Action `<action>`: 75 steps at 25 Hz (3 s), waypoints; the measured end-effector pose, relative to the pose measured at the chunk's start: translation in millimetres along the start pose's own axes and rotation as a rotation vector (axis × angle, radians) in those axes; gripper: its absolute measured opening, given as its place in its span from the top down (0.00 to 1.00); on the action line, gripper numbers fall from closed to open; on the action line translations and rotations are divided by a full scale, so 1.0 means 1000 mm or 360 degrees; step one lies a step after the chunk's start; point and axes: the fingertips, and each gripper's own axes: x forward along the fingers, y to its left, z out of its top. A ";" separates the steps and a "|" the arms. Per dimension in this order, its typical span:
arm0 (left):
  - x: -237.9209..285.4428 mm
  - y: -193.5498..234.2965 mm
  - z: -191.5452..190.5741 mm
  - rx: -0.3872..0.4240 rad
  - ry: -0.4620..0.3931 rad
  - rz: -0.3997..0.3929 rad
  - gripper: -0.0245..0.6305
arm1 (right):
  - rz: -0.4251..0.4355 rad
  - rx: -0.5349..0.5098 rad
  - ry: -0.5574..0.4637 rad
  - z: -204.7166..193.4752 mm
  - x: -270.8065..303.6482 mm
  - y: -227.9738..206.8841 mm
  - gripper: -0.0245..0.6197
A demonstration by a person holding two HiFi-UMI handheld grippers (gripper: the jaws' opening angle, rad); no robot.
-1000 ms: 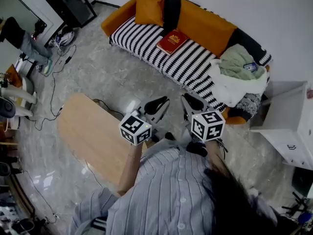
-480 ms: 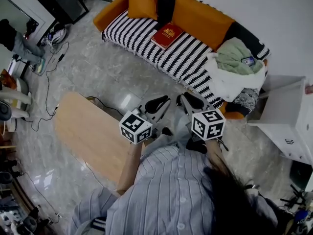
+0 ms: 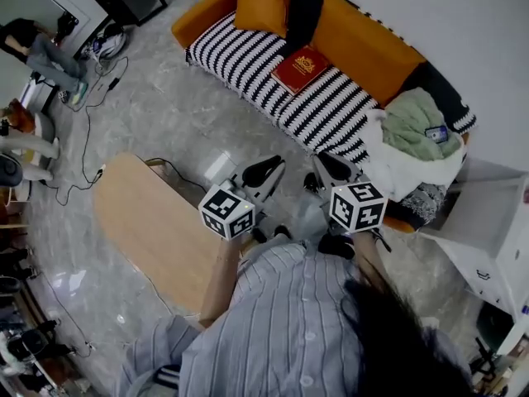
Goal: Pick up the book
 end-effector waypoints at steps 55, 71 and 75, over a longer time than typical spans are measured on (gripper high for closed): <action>0.246 0.183 0.077 -0.0039 0.0207 0.0036 0.91 | -0.0044 0.0149 0.0071 0.151 0.170 -0.229 0.87; 0.276 0.330 0.070 -0.0130 0.0393 -0.0049 0.91 | -0.0211 0.0241 0.0223 0.162 0.292 -0.265 0.87; 0.288 0.362 0.054 -0.0120 0.0503 -0.0102 0.91 | -0.0258 0.0370 0.0219 0.157 0.312 -0.285 0.87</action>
